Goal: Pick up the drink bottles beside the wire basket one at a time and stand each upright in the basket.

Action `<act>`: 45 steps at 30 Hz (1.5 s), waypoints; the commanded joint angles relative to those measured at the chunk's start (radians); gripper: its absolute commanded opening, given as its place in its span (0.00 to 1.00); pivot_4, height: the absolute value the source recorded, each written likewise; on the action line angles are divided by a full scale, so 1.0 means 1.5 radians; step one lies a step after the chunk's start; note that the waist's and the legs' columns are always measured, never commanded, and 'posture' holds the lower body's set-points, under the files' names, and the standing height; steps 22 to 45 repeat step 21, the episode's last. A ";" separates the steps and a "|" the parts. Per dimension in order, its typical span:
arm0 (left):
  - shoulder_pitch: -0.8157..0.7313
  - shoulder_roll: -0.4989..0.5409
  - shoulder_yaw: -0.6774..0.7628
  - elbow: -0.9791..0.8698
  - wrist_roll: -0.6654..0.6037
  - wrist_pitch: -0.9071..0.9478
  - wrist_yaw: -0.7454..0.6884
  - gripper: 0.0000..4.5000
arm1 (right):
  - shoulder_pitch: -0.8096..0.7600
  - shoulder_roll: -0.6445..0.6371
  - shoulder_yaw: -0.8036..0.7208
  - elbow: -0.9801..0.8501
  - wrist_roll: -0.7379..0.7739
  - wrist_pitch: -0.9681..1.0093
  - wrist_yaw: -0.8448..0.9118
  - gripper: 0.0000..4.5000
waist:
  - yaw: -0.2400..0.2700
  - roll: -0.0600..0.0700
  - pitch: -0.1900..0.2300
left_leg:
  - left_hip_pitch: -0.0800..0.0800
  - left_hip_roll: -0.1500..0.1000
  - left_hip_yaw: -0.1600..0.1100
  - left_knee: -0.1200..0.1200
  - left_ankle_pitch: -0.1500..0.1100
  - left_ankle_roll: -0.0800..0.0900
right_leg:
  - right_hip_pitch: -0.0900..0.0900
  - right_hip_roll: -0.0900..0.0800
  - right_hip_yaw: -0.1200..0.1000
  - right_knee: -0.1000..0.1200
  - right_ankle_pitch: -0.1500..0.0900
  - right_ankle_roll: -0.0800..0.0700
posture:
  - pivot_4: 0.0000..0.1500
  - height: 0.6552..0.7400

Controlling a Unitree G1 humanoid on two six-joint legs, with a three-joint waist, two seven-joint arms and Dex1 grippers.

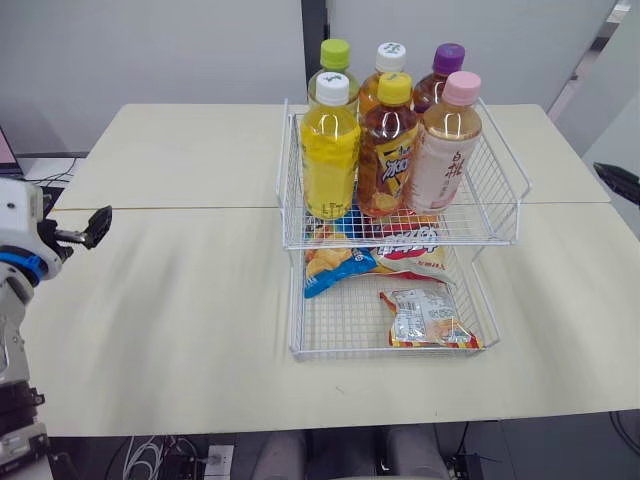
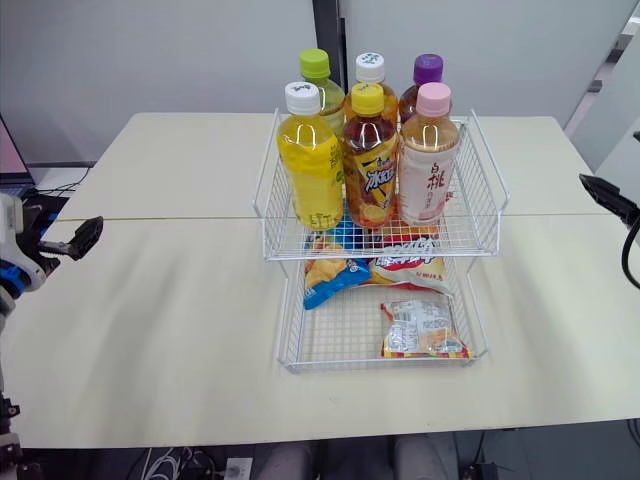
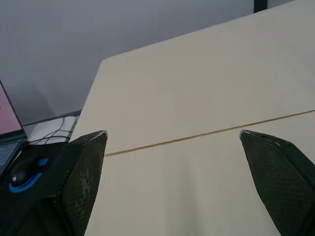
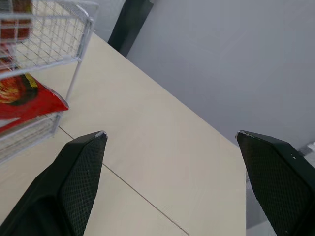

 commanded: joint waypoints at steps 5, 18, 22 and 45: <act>0.037 -0.081 0.016 -0.008 0.029 -0.100 0.108 1.00 | 0.055 0.071 -0.016 0.064 -0.060 -0.135 -0.101 1.00 | 0.004 0.000 0.000 | 0.000 0.000 0.000 0.000 0.000 0.000 | 0.000 0.000 0.000 0.000 0.000 0.000 | 1.00 1.00; 0.066 -0.146 -0.032 -0.021 0.039 -0.137 0.152 1.00 | 0.076 0.133 0.018 0.088 -0.098 -0.187 -0.181 1.00 | 0.001 0.000 -0.001 | 0.007 0.000 0.001 -0.001 0.000 0.000 | 0.006 0.000 0.000 -0.001 0.000 0.000 | 1.00 1.00; 0.068 -0.148 -0.035 -0.024 0.030 -0.138 0.143 1.00 | 0.069 0.130 0.026 0.098 -0.097 -0.186 -0.176 1.00 | 0.001 0.000 -0.001 | 0.009 0.000 0.000 -0.002 0.000 0.000 | 0.010 0.000 0.000 -0.003 0.000 0.000 | 1.00 1.00; 0.068 -0.148 -0.035 -0.024 0.030 -0.138 0.143 1.00 | 0.069 0.130 0.026 0.098 -0.097 -0.186 -0.176 1.00 | 0.001 0.000 -0.001 | 0.009 0.000 0.000 -0.002 0.000 0.000 | 0.010 0.000 0.000 -0.003 0.000 0.000 | 1.00 1.00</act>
